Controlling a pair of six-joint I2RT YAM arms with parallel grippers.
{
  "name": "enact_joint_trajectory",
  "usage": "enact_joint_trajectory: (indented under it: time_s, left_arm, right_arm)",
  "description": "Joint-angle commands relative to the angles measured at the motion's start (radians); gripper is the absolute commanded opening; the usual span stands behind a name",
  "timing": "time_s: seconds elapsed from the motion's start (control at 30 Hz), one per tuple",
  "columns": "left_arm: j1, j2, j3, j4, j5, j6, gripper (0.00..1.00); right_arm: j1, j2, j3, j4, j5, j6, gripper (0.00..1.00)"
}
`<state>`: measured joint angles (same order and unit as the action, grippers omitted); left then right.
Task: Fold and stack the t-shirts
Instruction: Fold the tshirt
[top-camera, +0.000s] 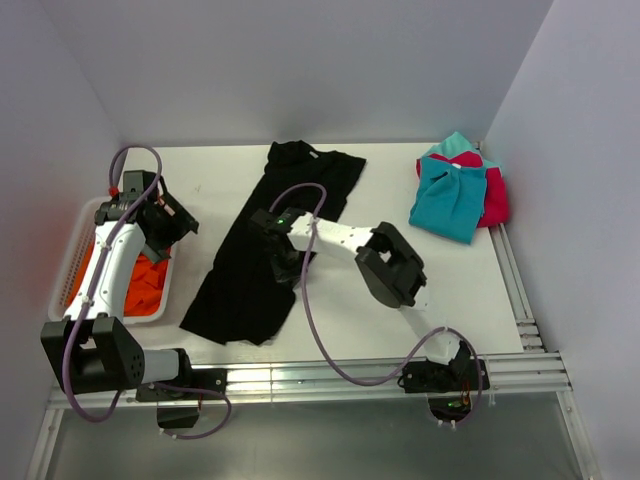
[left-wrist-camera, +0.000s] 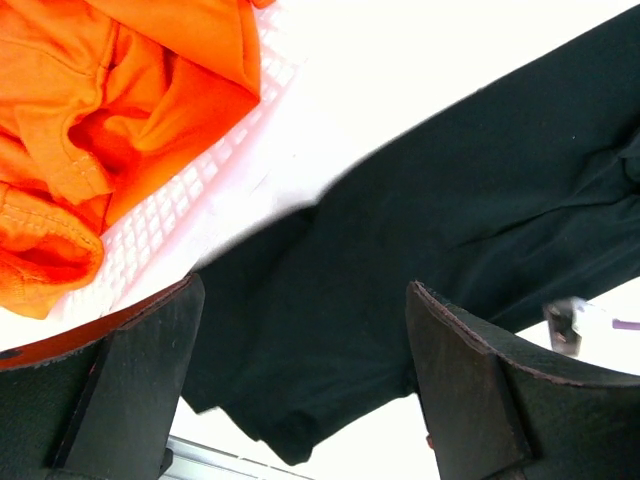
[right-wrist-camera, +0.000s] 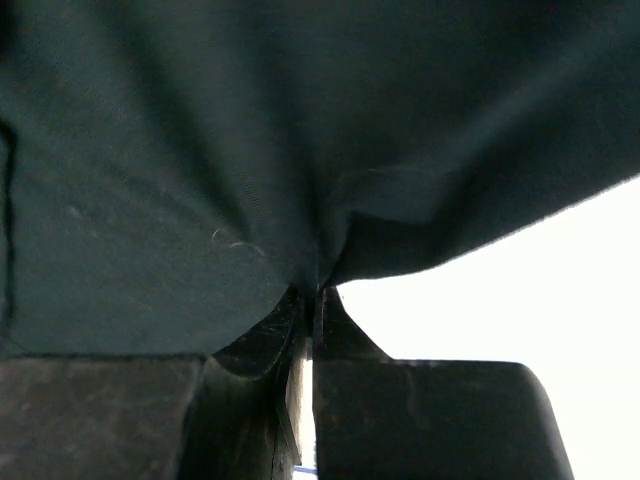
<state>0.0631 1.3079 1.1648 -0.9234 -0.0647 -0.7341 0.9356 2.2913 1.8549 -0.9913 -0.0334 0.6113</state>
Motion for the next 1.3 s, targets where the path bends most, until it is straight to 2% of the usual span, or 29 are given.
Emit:
enact_joint_trajectory:
  time_s: [0.0, 0.03, 0.17, 0.27, 0.3, 0.33, 0.37, 0.4, 0.43, 0.5, 0.7, 0.8, 0.93, 1.03, 1.1, 1.27]
  left_arm:
    - [0.004, -0.007, 0.006, 0.027, 0.04, 0.009, 0.89]
    - [0.004, -0.006, 0.006, 0.031, 0.055, 0.006, 0.89]
    - [0.003, 0.01, -0.005, 0.054, 0.114, -0.014, 0.88]
    - [-0.009, 0.016, -0.011, 0.08, 0.158, -0.011, 0.88]
    - [-0.029, 0.017, -0.011, 0.089, 0.166, -0.005, 0.88]
    - [-0.045, 0.021, -0.01, 0.096, 0.172, 0.002, 0.89]
    - [-0.054, 0.028, -0.002, 0.104, 0.169, 0.018, 0.89]
    - [-0.109, 0.03, 0.002, 0.11, 0.167, 0.027, 0.9]
    - [-0.132, 0.03, 0.006, 0.119, 0.169, 0.039, 0.9]
    - [-0.202, 0.021, 0.01, 0.132, 0.155, 0.07, 0.91]
    - [-0.334, -0.042, -0.028, 0.162, 0.184, 0.114, 0.92]
    - [-0.402, -0.074, -0.068, 0.158, 0.217, 0.124, 0.91]
    - [-0.529, -0.119, -0.169, 0.14, 0.209, 0.098, 0.91]
    - [-0.637, -0.14, -0.235, 0.139, 0.2, 0.059, 0.91]
    - [-0.715, -0.139, -0.263, 0.155, 0.206, 0.03, 0.91]
    - [-0.88, -0.075, -0.32, 0.199, 0.178, -0.062, 0.91]
  right_arm:
    - [-0.093, -0.039, -0.233, 0.026, 0.125, 0.014, 0.0]
    - [-0.113, -0.071, -0.329, 0.042, 0.131, 0.018, 0.0]
    - [-0.21, -0.229, -0.521, 0.086, 0.184, 0.027, 0.0]
    - [-0.279, -0.294, -0.598, 0.092, 0.233, 0.034, 0.0]
    - [-0.293, -0.303, -0.606, 0.095, 0.25, 0.031, 0.04]
    - [-0.316, -0.309, -0.603, 0.092, 0.263, 0.031, 0.13]
    - [-0.322, -0.323, -0.594, 0.088, 0.276, 0.031, 0.37]
    - [-0.327, -0.331, -0.582, 0.083, 0.282, 0.024, 0.51]
    - [-0.328, -0.337, -0.548, 0.071, 0.302, 0.027, 0.61]
    - [-0.328, -0.372, -0.513, 0.046, 0.306, 0.027, 0.7]
    - [-0.327, -0.525, -0.43, -0.061, 0.323, 0.042, 0.7]
    - [-0.327, -0.65, -0.517, -0.087, 0.282, 0.056, 0.7]
    - [-0.327, -0.844, -0.756, -0.084, 0.199, 0.08, 0.68]
    - [-0.325, -0.998, -0.921, -0.035, 0.075, 0.087, 0.62]
    - [-0.324, -1.03, -0.994, 0.029, -0.015, 0.088, 0.59]
    - [-0.308, -1.037, -1.091, 0.143, -0.086, 0.085, 0.56]
